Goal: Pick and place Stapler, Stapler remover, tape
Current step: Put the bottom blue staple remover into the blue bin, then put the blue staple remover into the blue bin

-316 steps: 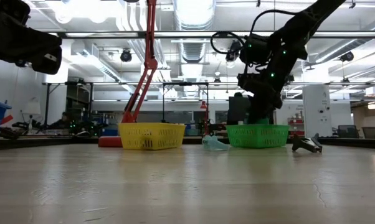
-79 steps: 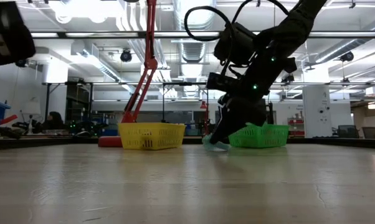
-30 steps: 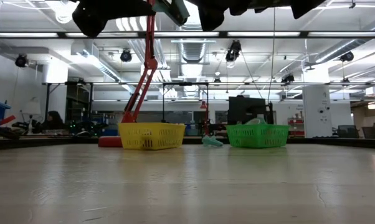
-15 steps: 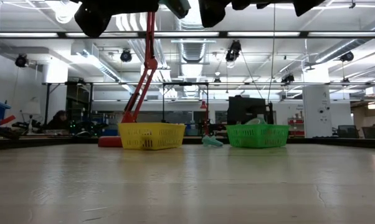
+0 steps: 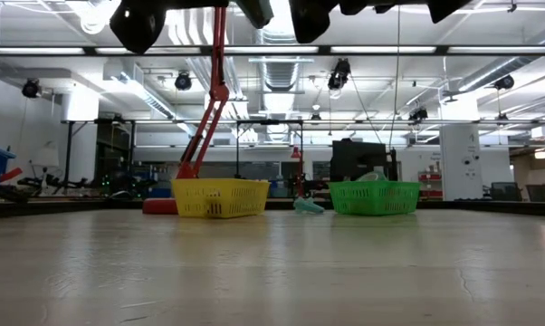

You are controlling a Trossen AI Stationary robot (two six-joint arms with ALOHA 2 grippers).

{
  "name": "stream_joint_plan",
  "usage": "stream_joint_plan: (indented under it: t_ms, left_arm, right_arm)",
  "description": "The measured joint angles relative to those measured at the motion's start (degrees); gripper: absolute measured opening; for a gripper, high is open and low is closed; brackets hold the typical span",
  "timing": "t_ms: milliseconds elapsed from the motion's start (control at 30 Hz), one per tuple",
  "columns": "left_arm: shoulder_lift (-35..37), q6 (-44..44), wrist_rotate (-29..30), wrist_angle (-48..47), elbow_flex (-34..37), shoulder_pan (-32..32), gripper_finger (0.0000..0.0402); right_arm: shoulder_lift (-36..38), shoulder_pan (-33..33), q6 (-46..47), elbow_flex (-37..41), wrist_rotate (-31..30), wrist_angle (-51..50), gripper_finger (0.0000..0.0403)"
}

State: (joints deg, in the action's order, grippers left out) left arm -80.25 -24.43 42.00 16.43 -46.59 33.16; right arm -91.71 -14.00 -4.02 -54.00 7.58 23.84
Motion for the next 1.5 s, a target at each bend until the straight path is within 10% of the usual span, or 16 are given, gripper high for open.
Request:
stream_joint_plan:
  t_ms: [300, 867, 1500]
  left_arm:
    - [4.26, -9.53, -2.55, -11.94, 0.0, 2.74, 0.0001]
    - [5.49, -45.75, -46.48, -26.66, 0.0, 10.36, 0.0001]
    - [4.35, -59.21, -45.94, -36.19, 0.86, 11.16, 0.01]
  right_arm:
    - [0.47, 0.46, 0.87, 0.02, -2.03, -4.37, 0.0098]
    - [0.58, 18.85, 7.35, 0.02, -9.32, -19.93, 0.0129]
    - [-11.99, 30.94, 6.69, -7.1, -14.13, -28.87, 0.0166]
